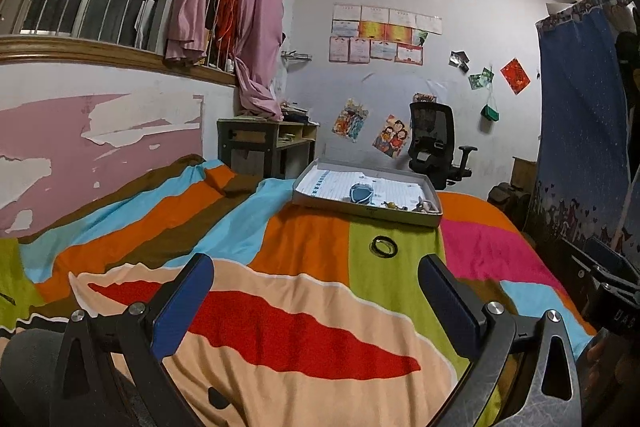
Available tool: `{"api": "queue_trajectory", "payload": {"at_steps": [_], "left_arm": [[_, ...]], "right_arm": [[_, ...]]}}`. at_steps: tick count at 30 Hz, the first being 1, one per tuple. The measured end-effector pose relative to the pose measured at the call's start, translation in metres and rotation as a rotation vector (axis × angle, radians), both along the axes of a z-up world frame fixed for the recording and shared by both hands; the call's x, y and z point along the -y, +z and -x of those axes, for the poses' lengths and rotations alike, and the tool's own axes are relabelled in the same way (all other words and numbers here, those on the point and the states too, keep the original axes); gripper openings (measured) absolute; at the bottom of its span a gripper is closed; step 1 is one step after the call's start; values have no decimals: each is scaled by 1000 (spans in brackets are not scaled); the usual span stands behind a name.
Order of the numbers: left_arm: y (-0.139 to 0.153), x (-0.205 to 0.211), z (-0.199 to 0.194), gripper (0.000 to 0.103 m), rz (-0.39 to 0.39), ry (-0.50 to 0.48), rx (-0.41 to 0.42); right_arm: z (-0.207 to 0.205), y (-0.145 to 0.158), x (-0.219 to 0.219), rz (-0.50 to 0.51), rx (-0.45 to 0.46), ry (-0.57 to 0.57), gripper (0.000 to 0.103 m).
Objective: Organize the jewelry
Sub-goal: 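Withdraw both open tools from the tray above the remaining jewelry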
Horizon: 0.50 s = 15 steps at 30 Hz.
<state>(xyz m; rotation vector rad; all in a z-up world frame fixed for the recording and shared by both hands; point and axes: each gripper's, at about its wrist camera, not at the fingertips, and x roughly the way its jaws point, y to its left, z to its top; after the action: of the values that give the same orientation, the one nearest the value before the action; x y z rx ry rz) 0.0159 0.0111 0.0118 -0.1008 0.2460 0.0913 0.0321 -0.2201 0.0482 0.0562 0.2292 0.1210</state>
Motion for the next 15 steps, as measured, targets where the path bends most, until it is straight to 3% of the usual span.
{"api": "queue_trajectory", "payload": {"at_steps": [9,15], "left_arm": [[26,-3,-51,103,-4,21,-34],[50,-4,-100,103,-11,14,10]], "right_arm": [[-40,32,-3,14,63,-1,102],[-90,61,-3,6,121,-9,102]]}}
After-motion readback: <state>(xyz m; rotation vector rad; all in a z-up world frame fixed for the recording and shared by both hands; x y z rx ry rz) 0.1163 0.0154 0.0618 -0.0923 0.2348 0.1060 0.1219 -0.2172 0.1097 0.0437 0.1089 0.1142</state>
